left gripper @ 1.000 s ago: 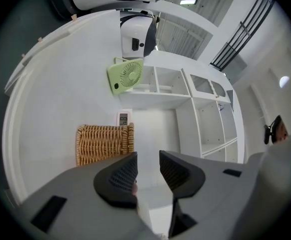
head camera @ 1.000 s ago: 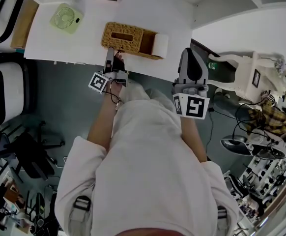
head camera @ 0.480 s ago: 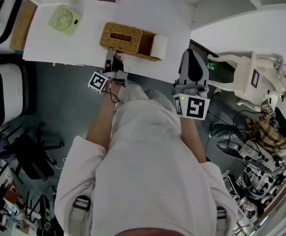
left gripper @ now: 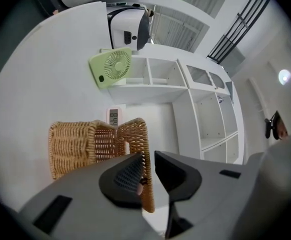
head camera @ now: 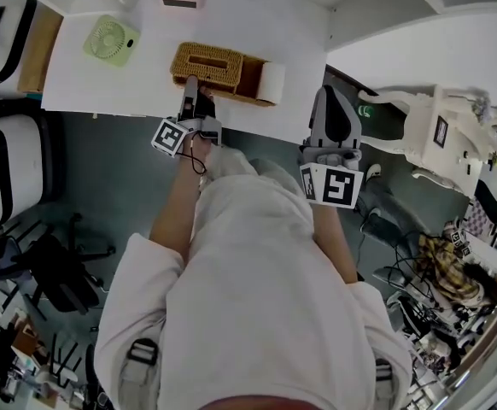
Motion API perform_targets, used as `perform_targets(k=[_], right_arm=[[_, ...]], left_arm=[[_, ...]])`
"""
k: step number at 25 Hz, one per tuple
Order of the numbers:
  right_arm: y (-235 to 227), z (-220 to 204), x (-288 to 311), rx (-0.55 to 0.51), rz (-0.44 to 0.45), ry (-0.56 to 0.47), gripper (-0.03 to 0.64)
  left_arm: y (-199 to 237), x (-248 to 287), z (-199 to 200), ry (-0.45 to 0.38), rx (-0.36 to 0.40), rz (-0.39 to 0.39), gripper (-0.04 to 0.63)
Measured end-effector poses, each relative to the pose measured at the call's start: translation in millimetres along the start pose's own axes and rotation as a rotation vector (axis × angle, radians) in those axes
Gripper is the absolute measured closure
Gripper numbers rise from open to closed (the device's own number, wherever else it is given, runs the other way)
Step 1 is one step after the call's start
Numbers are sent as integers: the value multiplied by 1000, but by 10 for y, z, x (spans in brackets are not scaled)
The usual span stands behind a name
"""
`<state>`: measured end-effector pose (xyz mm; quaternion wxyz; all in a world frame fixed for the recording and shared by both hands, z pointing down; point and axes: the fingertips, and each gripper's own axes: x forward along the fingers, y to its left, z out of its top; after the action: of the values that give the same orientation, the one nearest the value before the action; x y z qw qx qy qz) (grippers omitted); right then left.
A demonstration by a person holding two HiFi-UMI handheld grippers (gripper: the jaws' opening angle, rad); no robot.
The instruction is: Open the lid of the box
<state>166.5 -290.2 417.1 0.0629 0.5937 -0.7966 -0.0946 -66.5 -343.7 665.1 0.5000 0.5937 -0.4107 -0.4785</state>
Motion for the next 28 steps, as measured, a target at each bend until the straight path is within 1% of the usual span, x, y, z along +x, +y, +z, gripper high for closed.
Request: perform_targets(k=[4,12,16,19,22,23,26,28], right_arm=[[-186,73,-3,2,-23,7,618],[-366,146,-37,7,-81,38,618],[-418,205,-81,-1,-121,54,618],[-488,211,-150,-9,-159,69,618],[-565,211,-245,-4,-197,78,618],[-588,210,-275,-2,-207,80,618],[-601,205,-322,9,-225,85,618],[-570,230,-321,17,-227,82,618]], left_arm=[[-122,291,-66,12,20,-16,526],[-383,872,-70,61,47,-75,517],[-315,1167,-29,83,72,-54,515],[-283,1451,-42,100,71,-72,511],[-300,1652,-23,117,101,-76,517],[-343,1702,-31,120,95,-85,517],[-549,1784,-89,120,40,-130,512],[-587,1753,-85,129,58,-120,512]])
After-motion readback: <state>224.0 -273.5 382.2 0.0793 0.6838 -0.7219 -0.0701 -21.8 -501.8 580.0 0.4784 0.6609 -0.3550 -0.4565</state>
